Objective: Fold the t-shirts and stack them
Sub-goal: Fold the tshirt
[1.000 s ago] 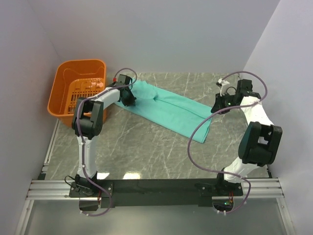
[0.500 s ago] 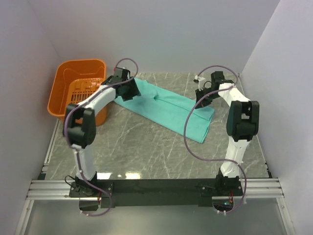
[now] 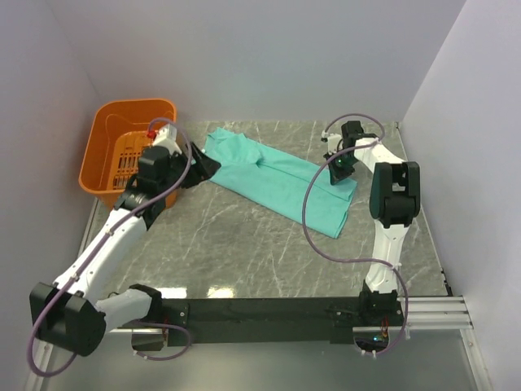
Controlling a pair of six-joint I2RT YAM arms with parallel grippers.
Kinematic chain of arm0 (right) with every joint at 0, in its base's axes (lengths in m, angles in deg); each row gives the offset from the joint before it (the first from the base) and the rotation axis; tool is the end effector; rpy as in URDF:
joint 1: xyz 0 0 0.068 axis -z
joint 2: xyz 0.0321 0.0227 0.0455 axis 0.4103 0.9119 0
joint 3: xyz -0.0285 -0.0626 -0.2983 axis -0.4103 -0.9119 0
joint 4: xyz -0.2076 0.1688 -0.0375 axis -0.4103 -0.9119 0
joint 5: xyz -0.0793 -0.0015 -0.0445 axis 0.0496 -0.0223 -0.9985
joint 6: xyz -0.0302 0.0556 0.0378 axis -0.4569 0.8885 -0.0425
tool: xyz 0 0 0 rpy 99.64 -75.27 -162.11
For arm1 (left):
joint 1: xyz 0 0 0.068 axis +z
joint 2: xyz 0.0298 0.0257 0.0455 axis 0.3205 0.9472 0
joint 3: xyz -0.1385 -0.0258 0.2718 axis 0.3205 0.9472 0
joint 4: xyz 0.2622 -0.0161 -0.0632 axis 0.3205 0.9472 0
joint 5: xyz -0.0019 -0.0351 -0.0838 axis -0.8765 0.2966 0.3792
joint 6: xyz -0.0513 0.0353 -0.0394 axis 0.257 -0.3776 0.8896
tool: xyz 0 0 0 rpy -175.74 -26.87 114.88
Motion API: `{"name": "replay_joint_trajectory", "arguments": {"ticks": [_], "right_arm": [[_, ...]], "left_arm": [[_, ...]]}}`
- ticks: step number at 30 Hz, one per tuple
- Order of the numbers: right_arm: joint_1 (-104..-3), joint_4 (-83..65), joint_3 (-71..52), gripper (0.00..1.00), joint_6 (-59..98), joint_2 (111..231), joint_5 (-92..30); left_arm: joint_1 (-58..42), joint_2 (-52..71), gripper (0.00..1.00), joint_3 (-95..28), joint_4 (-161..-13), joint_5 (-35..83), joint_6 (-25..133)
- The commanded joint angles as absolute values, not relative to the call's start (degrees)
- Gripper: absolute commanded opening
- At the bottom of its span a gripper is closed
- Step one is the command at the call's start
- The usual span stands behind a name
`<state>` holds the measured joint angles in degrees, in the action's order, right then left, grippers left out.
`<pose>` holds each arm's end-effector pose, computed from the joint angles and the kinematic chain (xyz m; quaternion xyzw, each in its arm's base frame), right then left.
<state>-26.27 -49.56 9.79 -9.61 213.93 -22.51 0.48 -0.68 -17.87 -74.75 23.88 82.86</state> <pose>0.4815 0.0341 0.1637 -0.2279 0.9494 0.1059 0.1885 0.2652 -0.0961 0.3607 -0.1185 0.8044 -0.3335 0.4772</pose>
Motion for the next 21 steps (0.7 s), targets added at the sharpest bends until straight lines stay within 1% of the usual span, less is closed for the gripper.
{"name": "replay_joint_trajectory", "arguments": {"ticks": [1, 6, 7, 11, 17, 21], "right_arm": [[-26.42, -47.78, 7.96, 0.0, -8.16, 213.52, -29.81], [-24.5, -45.84, 2.33, 0.0, -8.94, 210.8, -33.33], [-23.01, -46.27, 0.84, 0.0, -9.47, 210.44, -31.42], [-21.85, -45.85, -4.61, 0.0, -9.74, 205.89, -32.09], [-19.84, -44.79, -14.01, 0.0, -10.09, 199.2, -33.24], [-17.9, -44.87, -19.55, 0.0, -10.27, 195.07, -32.37]], "left_arm": [[0.33, -4.66, 0.75, -13.11, -75.61, 24.95, 85.13], [0.24, -9.76, 0.79, -6.43, -77.28, 26.0, 85.74], [0.33, -9.94, 0.79, -5.64, -77.54, 26.44, 86.01], [0.06, -10.12, 0.79, -0.46, -80.96, 29.33, 88.73], [-4.67, -5.74, 0.79, 1.67, -84.4, 26.62, 94.09], [-12.23, 2.24, 0.76, -0.18, -87.73, 23.11, 97.78]]}}
